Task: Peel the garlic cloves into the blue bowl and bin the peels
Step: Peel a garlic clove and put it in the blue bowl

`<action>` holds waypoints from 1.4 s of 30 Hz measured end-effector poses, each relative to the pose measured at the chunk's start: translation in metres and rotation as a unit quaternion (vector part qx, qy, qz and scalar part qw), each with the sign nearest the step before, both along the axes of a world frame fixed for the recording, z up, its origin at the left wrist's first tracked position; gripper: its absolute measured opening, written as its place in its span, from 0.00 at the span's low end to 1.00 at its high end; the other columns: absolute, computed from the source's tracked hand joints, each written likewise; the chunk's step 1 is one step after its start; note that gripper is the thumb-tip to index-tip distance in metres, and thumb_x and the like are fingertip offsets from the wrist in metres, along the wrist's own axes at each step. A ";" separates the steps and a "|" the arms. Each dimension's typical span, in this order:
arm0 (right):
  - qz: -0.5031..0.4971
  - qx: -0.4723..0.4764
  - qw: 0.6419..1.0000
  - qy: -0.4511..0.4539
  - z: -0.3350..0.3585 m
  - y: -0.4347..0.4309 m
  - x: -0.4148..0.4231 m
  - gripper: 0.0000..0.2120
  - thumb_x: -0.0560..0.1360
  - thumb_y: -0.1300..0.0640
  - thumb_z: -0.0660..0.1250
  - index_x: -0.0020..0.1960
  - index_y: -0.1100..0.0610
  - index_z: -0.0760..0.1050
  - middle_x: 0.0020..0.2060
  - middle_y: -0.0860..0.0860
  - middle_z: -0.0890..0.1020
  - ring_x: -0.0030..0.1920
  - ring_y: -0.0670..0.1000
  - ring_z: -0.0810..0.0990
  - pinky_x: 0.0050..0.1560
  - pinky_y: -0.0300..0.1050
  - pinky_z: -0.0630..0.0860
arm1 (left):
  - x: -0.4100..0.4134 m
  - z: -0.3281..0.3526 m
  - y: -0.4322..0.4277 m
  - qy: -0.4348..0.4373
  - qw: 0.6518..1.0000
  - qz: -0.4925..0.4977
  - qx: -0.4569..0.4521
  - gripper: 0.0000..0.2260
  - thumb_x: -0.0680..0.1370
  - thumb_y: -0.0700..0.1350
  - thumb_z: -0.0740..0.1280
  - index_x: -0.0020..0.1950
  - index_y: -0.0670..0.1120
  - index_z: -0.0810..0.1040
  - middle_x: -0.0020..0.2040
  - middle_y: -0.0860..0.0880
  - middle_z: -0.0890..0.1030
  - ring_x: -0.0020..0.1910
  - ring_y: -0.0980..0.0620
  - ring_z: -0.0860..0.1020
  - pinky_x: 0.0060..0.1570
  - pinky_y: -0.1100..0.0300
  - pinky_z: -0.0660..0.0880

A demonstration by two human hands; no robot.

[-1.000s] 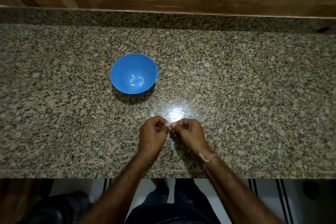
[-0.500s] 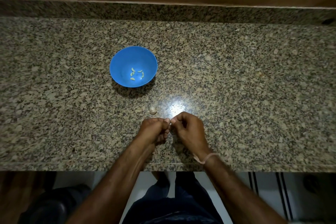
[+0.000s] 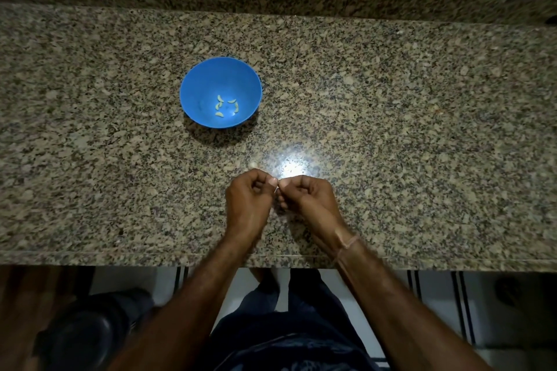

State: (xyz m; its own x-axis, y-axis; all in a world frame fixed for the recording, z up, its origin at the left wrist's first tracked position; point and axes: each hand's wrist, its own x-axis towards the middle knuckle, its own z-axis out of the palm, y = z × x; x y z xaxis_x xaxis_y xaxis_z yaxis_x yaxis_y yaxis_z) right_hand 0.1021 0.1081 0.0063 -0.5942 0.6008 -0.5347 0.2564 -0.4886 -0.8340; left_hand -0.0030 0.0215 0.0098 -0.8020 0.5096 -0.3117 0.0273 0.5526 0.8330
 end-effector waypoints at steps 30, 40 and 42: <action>0.188 0.560 0.789 -0.167 -0.035 -0.001 0.003 0.08 0.77 0.59 0.70 0.40 0.56 0.74 0.34 0.50 0.75 0.36 0.52 0.71 0.34 0.48 0.67 | 0.007 -0.043 -0.020 0.142 0.986 -0.068 -0.059 0.06 0.78 0.43 0.73 0.48 0.52 0.78 0.45 0.55 0.76 0.40 0.55 0.75 0.37 0.59 0.72; 0.121 0.390 0.898 -0.166 -0.028 0.000 -0.006 0.08 0.77 0.59 0.73 0.40 0.54 0.80 0.34 0.45 0.82 0.35 0.46 0.81 0.36 0.39 0.74 | 0.005 -0.035 -0.020 0.125 0.986 -0.073 -0.080 0.03 0.80 0.45 0.70 0.49 0.54 0.81 0.47 0.57 0.79 0.41 0.57 0.77 0.34 0.65 0.65; 0.084 0.254 0.956 -0.120 -0.025 0.006 -0.005 0.03 0.77 0.58 0.76 0.45 0.57 0.85 0.38 0.47 0.87 0.40 0.47 0.86 0.44 0.41 0.83 | 0.007 -0.031 -0.018 0.064 0.995 -0.057 -0.057 0.01 0.81 0.49 0.70 0.50 0.54 0.81 0.46 0.57 0.81 0.43 0.57 0.79 0.37 0.61 0.73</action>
